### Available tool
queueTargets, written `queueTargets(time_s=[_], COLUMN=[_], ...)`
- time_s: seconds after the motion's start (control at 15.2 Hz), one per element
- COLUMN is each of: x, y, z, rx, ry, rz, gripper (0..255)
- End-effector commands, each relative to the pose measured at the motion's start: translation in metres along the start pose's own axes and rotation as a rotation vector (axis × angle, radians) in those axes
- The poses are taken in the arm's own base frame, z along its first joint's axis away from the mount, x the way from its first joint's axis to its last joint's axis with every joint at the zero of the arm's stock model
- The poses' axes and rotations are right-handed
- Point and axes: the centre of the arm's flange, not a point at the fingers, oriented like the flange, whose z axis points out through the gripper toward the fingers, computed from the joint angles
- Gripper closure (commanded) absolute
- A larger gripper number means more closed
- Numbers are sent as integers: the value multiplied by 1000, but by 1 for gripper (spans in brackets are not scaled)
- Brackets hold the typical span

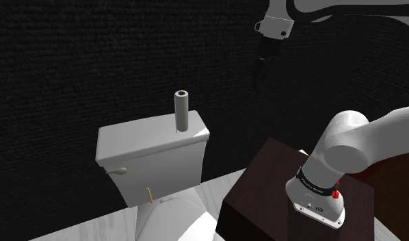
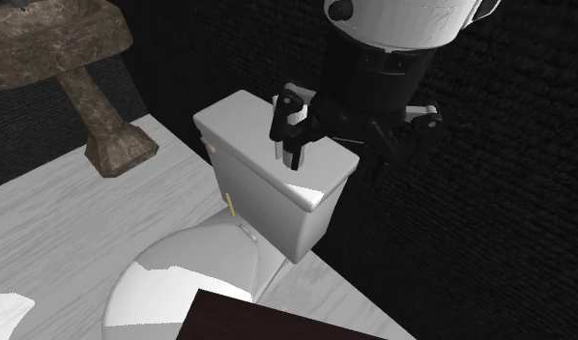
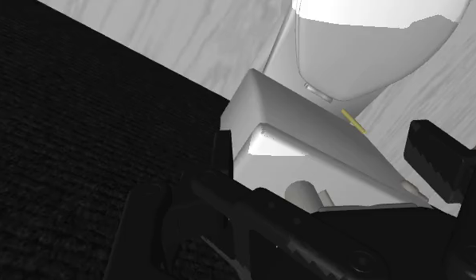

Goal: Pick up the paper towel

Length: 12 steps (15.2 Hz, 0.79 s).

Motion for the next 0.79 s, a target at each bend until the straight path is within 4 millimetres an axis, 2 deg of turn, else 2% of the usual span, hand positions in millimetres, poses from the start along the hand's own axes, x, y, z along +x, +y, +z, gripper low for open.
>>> queueTargets(time_s=[0.0,0.73], x=[0,139], y=[0,-23], z=[0,47], rx=[0,-20], ry=[0,-23], rz=[0,-212], gripper=[0,0])
